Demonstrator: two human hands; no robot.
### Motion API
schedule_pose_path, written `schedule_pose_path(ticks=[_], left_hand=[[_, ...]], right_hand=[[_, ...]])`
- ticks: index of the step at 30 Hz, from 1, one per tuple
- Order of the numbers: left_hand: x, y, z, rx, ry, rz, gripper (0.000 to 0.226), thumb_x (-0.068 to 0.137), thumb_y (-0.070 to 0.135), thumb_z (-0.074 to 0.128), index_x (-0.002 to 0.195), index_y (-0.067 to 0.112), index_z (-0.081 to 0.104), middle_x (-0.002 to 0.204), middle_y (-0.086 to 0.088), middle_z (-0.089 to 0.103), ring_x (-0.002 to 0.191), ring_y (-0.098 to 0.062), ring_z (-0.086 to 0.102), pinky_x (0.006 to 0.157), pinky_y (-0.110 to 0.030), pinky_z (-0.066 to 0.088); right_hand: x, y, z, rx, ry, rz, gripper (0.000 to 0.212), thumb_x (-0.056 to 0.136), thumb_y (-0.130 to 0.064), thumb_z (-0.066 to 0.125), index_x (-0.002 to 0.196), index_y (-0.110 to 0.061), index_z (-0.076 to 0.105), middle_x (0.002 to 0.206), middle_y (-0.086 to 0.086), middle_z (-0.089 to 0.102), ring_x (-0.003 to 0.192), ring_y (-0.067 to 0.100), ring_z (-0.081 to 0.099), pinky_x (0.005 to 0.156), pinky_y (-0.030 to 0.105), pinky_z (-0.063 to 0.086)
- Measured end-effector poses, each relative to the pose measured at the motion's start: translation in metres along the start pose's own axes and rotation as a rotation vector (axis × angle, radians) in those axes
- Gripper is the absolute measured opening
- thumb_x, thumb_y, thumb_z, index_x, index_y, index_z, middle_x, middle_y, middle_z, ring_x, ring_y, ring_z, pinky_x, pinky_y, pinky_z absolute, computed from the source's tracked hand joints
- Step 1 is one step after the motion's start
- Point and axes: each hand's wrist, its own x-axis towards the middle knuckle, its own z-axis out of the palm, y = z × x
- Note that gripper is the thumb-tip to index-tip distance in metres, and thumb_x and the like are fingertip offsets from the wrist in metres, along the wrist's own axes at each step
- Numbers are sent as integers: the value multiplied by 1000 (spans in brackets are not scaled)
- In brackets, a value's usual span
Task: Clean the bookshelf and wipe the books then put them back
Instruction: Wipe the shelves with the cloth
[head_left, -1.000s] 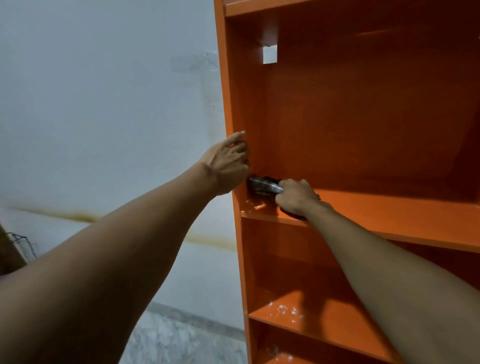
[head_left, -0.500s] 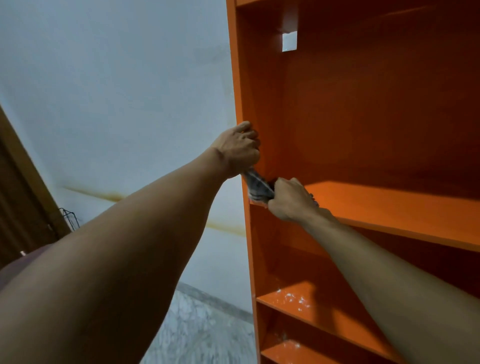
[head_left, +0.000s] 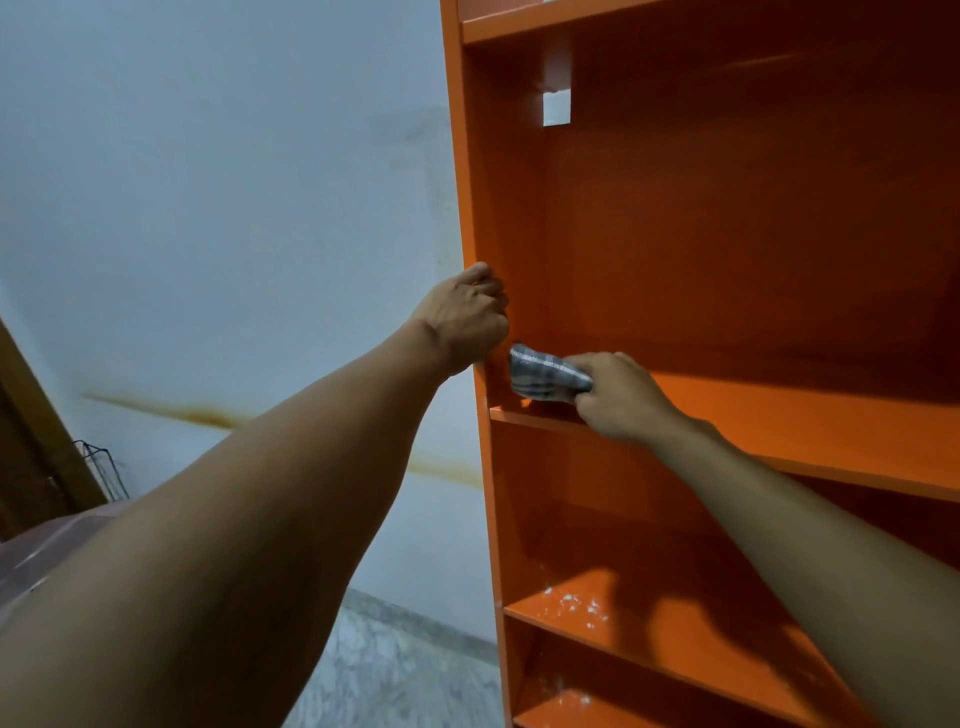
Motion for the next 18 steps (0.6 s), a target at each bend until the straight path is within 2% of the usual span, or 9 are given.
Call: schedule_pose_path(ticks=[2,4,6,9,11,13,15,17,18], left_hand=[[-1,0,0,-3,12,3,41,93,36,62,127,13,60,140,-6,55,139,-25,40,117,-38,21],[-3,0,0,-20,31,1,34,96,33,57,123,13,63,136,-6,58,137,-23,42,117,-37,20],[-4,0,2,-37,38,6,34,96,33,55,123,14,64,134,-6,59,135,-23,43,117,-38,20],[-3,0,4,-69,43,15,32,96,34,56,120,15,65,131,-6,62,133,-23,45,118,-38,18],[-4,-2,6,-82,47,22,33,96,35,56,120,14,64,131,-6,62,134,-24,45,119,-38,16],[-5,-4,8,-89,57,41,33,96,34,55,121,15,64,132,-6,61,135,-24,44,120,-39,14],[-7,-6,12,-91,87,58,31,96,33,54,119,16,65,131,-5,62,135,-24,44,120,-39,13],[-7,-8,15,-91,102,68,28,97,30,52,118,16,65,130,-5,63,134,-24,45,121,-40,13],[-7,-8,16,-90,101,70,27,97,29,52,118,16,65,130,-6,62,134,-24,45,121,-40,12]], right_hand=[[5,-1,17,-72,-72,104,38,77,-14,53,105,-36,66,93,6,71,104,36,55,71,33,43],[12,-10,28,-114,-145,183,26,76,-27,61,101,-34,62,94,5,65,111,33,48,79,35,43],[22,-25,25,-199,-256,264,42,66,-41,72,105,-34,56,103,3,58,112,31,43,89,44,46],[41,-40,21,-272,-381,400,67,67,-39,79,125,-24,48,112,1,40,123,34,37,98,52,44],[49,-51,19,-341,-429,438,88,70,-37,79,143,-20,33,135,5,35,136,36,25,104,54,37],[51,-58,20,-373,-438,450,96,71,-36,79,148,-23,23,152,3,23,141,35,21,108,52,32],[45,-56,25,-379,-434,434,87,73,-31,76,144,-26,26,151,3,23,131,32,32,103,49,38],[33,-55,27,-366,-386,374,69,76,-22,66,137,-22,34,139,6,36,104,26,46,82,40,49],[24,-59,27,-360,-342,312,51,78,-17,59,126,-17,42,125,6,45,87,24,50,67,34,49]])
